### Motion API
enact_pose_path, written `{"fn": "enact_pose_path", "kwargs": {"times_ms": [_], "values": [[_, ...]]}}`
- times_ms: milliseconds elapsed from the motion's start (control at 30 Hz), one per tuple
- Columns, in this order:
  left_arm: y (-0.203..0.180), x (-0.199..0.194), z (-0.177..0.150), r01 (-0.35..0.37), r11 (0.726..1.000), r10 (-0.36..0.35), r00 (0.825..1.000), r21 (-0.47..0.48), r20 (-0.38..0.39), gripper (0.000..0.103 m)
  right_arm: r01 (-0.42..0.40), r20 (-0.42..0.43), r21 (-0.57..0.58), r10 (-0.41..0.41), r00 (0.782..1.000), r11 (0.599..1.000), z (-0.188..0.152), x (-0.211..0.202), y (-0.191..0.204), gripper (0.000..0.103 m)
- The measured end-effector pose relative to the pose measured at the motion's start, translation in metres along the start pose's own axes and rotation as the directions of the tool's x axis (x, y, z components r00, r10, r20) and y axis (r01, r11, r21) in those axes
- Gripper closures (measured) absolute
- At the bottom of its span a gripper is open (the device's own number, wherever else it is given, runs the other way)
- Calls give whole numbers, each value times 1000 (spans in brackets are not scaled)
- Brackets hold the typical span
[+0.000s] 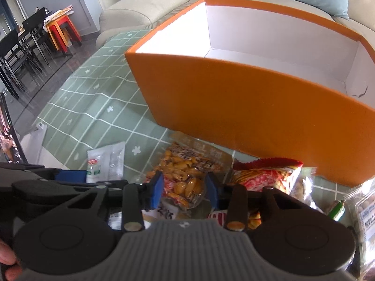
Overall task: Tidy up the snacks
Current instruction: 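Move left tool over the white sachet while right tool grasps the clear peanut bag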
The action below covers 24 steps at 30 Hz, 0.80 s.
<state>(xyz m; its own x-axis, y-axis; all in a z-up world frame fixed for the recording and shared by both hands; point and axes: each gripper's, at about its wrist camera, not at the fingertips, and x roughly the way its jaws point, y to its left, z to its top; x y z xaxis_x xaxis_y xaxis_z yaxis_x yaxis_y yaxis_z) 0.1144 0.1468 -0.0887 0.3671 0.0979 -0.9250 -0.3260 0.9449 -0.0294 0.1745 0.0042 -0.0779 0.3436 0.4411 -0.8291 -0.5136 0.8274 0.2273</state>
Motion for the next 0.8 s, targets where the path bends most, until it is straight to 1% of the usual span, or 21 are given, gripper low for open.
{"fn": "enact_pose_path", "kwargs": {"times_ms": [100, 267, 367, 467, 600, 633, 667, 700, 733, 767, 800], "values": [[2, 0, 1, 8, 1000, -8, 1000, -7, 8, 34, -10, 2, 20, 10, 1000, 1000, 1, 6, -5, 59], [4, 0, 0, 10, 1000, -10, 1000, -13, 17, 34, -4, -25, 49, 6, 1000, 999, 3, 8, -14, 40], [3, 0, -1, 6, 1000, -6, 1000, -6, 20, 34, -2, -45, 63, 5, 999, 998, 4, 8, -18, 34], [2, 0, -2, 4, 1000, -4, 1000, 0, 22, 34, 2, -61, 79, 2, 998, 997, 4, 7, -20, 29], [1, 0, -2, 2, 1000, -3, 1000, 8, 25, 34, 3, -63, 78, 2, 998, 997, 3, 8, -20, 27], [0, 0, -3, 6, 1000, -7, 1000, 16, 27, 34, 1, -62, 76, 3, 998, 997, 3, 7, -20, 31], [-2, 0, -3, 12, 1000, -12, 1000, 25, 28, 34, -5, -57, 75, 9, 998, 997, 3, 6, -19, 40], [-4, 0, -4, 17, 999, -18, 999, 36, 29, 34, -18, -50, 78, 22, 999, 997, 3, 5, -19, 47], [-6, 0, -5, 18, 999, -20, 999, 46, 31, 35, -40, -44, 88, 44, 998, 995, 3, 3, -19, 62], [-8, 0, -5, 13, 998, -15, 999, 54, 35, 35, -51, -42, 97, 56, 998, 994, 4, 1, -19, 70], [-9, 0, -6, 11, 998, -13, 999, 60, 36, 36, -42, -36, 96, 46, 998, 994, 3, 0, -18, 76]]}}
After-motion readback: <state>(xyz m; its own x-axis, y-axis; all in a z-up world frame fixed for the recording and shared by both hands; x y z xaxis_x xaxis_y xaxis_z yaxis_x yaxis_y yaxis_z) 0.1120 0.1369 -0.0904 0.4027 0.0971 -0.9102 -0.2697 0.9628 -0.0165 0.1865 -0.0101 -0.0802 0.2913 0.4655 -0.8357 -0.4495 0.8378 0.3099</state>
